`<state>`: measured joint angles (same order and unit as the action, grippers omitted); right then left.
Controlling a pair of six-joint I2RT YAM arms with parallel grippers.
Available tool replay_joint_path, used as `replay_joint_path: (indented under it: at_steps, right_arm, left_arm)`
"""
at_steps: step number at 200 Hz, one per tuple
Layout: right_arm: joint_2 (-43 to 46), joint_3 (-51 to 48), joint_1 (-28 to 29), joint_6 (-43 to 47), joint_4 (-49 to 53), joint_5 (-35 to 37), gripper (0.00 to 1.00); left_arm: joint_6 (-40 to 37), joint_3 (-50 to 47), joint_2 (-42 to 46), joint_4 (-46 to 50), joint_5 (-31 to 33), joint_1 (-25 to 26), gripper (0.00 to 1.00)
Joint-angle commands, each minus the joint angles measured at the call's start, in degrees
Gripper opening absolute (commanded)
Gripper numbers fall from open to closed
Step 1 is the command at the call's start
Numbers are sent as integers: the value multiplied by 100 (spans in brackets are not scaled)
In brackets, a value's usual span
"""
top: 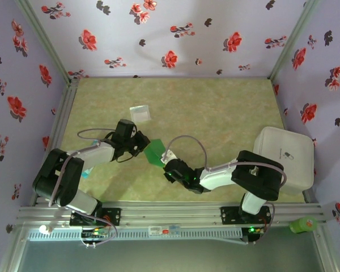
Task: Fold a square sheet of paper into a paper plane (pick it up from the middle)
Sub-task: Fourth fold the wing at the center of the table.
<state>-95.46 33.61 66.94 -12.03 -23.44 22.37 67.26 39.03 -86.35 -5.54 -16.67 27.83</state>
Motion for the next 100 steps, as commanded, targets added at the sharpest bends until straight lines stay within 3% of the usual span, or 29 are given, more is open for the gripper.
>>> replay_joint_path:
  at_steps: [1, 100]
  right_arm:
    - [167, 139, -55, -183, 207, -66, 21]
    - [194, 173, -149, -397, 268, -227, 13]
  left_arm:
    - [-91, 119, -92, -83, -121, -54, 8]
    - [-56, 128, -108, -166, -141, -62, 6]
